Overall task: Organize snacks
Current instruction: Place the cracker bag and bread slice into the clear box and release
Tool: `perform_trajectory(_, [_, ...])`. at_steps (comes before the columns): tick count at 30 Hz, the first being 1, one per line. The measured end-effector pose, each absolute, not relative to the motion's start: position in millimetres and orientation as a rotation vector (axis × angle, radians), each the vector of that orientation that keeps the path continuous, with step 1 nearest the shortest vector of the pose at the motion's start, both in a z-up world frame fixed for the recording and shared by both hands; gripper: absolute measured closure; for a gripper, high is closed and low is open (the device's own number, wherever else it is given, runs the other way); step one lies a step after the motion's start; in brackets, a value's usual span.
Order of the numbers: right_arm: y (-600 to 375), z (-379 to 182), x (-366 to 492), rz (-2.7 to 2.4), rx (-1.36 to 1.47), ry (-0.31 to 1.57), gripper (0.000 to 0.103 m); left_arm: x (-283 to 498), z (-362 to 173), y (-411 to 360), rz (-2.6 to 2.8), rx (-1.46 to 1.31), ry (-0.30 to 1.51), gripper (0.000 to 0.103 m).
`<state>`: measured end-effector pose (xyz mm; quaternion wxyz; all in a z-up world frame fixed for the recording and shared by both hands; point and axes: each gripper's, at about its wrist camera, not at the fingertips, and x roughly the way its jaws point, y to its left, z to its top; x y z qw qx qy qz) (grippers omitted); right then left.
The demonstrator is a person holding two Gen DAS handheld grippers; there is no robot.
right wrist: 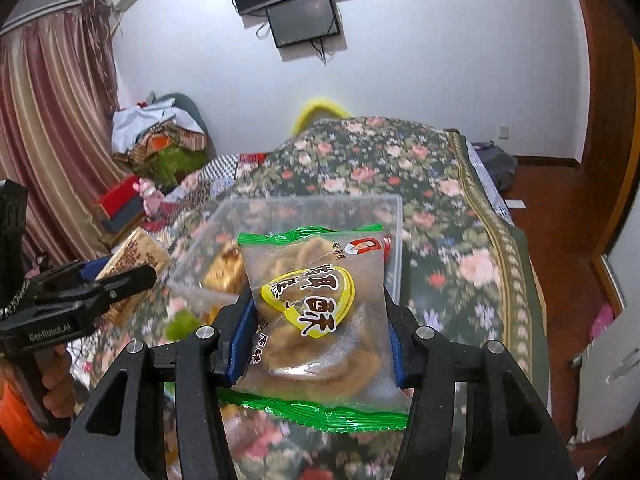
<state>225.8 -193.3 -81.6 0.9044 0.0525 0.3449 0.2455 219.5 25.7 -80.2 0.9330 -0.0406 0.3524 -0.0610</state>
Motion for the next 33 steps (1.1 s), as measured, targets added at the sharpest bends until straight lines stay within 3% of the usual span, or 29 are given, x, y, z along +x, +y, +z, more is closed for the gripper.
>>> perform_trajectory(11, [-171, -79, 261, 0.5, 0.098, 0.707, 0.054, 269, -79, 20, -0.114, -0.073, 0.705, 0.039])
perform_trajectory(33, [-157, -133, 321, 0.439, 0.038, 0.862, 0.053, 347, -135, 3, -0.127, -0.075, 0.828, 0.039])
